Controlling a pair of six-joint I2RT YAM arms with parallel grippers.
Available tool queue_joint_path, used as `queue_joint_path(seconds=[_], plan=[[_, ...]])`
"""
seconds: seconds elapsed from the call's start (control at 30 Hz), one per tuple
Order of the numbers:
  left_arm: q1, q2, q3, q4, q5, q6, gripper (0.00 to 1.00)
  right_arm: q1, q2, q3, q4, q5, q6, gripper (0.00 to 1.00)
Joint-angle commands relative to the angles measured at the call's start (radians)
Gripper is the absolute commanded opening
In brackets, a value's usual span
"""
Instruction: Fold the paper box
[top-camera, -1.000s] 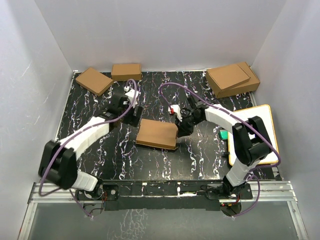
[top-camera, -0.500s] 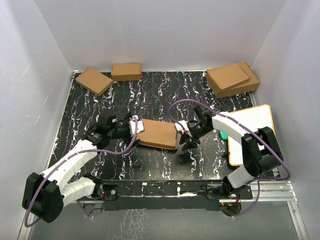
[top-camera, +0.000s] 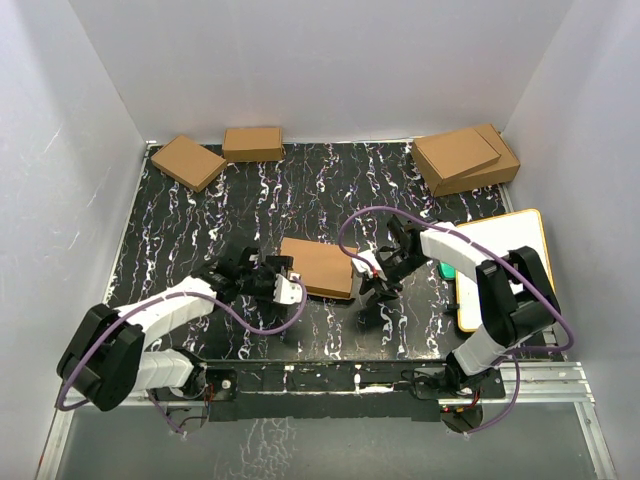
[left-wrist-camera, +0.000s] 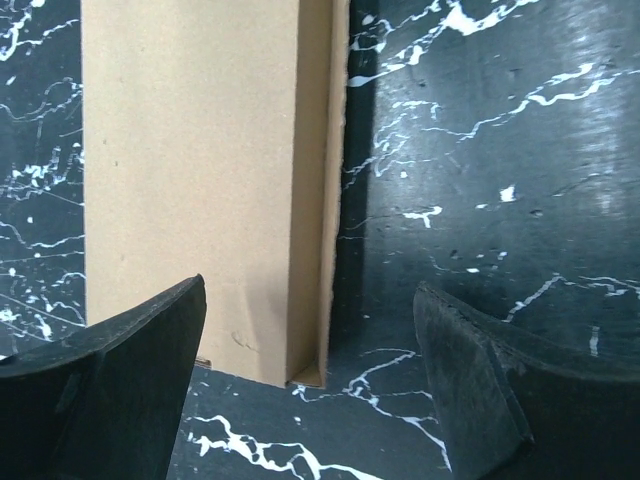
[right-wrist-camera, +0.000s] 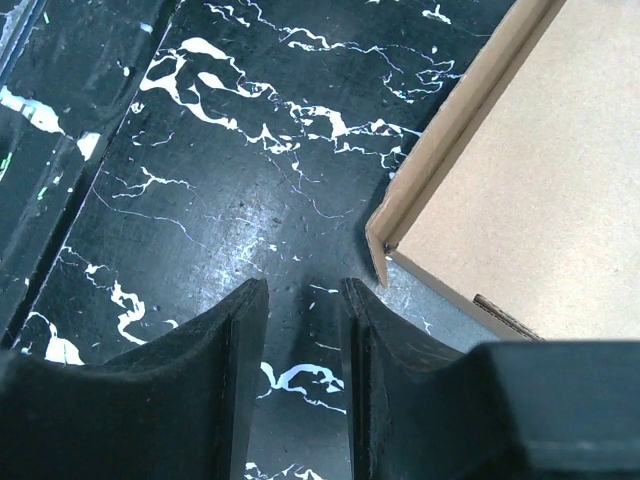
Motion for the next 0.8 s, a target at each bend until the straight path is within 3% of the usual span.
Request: queue_joint_path(seconds=[0.0, 0.4, 0.77], plan=[[-0.005, 0.018, -0.025, 0.126, 0.005, 0.065, 0.80, -0.001, 0.020, 0.032, -0.007, -0.079, -0.064, 0.38], [-0.012, 0.061, -0.074, 0.197, 0.021, 0.062, 0.69, 0.000, 0.009, 0.029, -0.013, -0.083, -0.084, 0.36], [-0.021, 0.100, -0.086, 0.216, 0.010, 0.078, 0.49, 0.000, -0.018, 0.014, -0.013, -0.094, -0.114, 0.36]])
